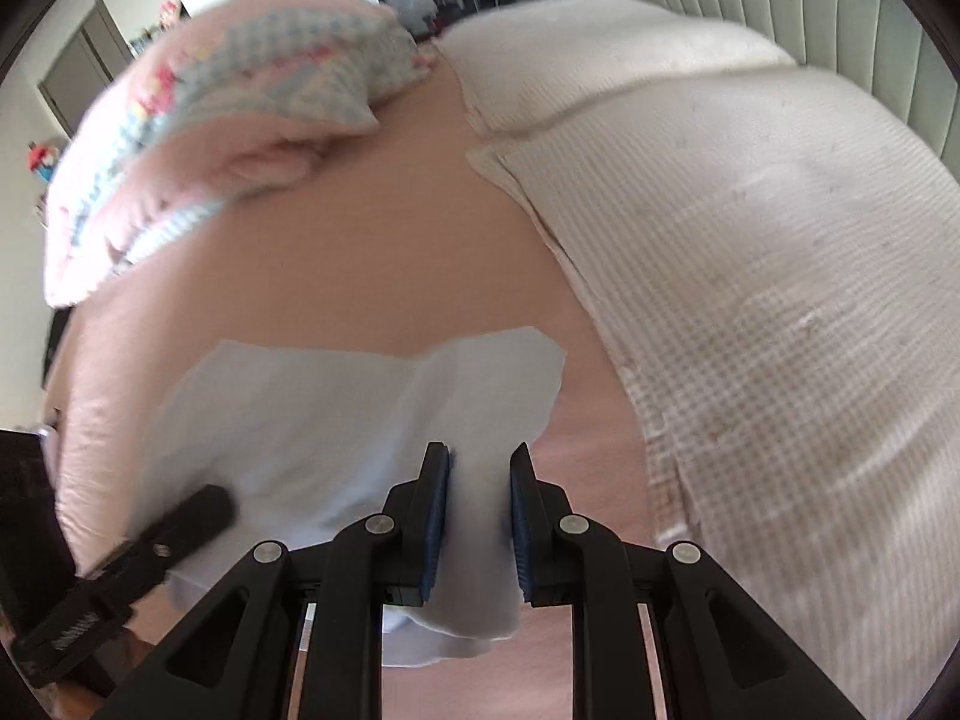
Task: Fold clothes
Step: 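Lift the folded shirt with the left gripper and carry it toward the pillows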
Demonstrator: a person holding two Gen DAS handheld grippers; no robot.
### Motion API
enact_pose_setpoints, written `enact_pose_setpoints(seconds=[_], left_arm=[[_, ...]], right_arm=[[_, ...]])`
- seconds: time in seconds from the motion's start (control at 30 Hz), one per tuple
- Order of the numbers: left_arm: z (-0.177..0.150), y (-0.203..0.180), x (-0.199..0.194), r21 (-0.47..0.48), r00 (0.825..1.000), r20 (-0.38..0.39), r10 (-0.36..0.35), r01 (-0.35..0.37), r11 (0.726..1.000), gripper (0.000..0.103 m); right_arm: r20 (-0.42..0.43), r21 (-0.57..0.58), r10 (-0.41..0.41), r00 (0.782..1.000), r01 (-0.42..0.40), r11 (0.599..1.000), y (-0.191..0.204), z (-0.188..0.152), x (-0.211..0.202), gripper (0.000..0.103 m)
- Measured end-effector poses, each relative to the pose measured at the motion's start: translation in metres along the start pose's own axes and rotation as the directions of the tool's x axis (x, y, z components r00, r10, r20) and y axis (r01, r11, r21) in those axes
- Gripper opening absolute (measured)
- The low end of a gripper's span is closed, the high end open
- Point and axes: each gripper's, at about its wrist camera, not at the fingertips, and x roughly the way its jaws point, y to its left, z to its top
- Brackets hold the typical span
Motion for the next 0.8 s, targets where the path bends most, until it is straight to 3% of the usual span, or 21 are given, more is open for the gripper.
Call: enact_pose_setpoints(seconds=[0.1,0.17,0.33,0.37,0.43,0.53,0.63,0.7,0.73,0.8], left_arm=[[0.000,0.016,-0.007,-0.043,0.995,-0.092,-0.049,0.046,0.998,0.046],[0.002,0.003,-0.019,0.037,0.998,-0.057,-0.036,0.038,0.999,0.046],[0.007,-0.036,-0.046,0.266,0.998,0.057,-0.026,0.010,0.964,0.045],[0.008,-0.044,-0.052,0.310,0.996,0.080,-0.027,0.001,0.951,0.043],[0.010,-0.049,-0.032,0.355,0.999,0.035,0.028,-0.039,0.934,0.025],[0.009,-0.034,-0.012,0.340,0.996,-0.030,0.086,-0.071,0.938,0.019],[0.009,-0.014,-0.011,0.328,0.991,-0.029,0.134,-0.117,0.937,0.016],[0.014,-0.001,-0.010,0.303,0.988,-0.034,0.148,-0.131,0.944,0.016],[0.016,0.006,-0.012,0.280,0.990,-0.049,0.134,-0.115,0.953,0.016],[0.018,0.009,-0.020,0.252,0.993,-0.057,0.100,-0.082,0.964,0.016]], right_arm=[[-0.024,0.040,0.029,0.999,-0.028,0.999,-0.016,-0.011,0.010,0.021],[0.012,0.060,0.052,0.999,-0.053,0.997,-0.020,-0.018,-0.005,0.021],[0.089,0.083,-0.052,0.995,0.044,0.996,-0.002,-0.040,-0.031,0.021],[0.104,0.071,-0.062,0.993,0.054,0.996,0.004,-0.043,-0.031,0.021],[0.099,0.045,-0.076,0.992,0.072,0.996,0.014,-0.044,-0.025,0.021],[0.063,0.020,-0.098,0.993,0.097,0.995,0.017,-0.043,-0.009,0.021],[0.049,0.038,-0.084,0.995,0.083,0.996,0.009,-0.043,-0.007,0.021],[0.028,0.036,-0.113,0.993,0.112,0.993,0.005,-0.041,-0.005,0.033],[0.018,0.039,-0.131,0.991,0.130,0.991,0.002,-0.041,-0.004,0.055],[0.016,0.100,-0.086,0.996,0.084,0.991,-0.011,-0.041,-0.006,0.057]])
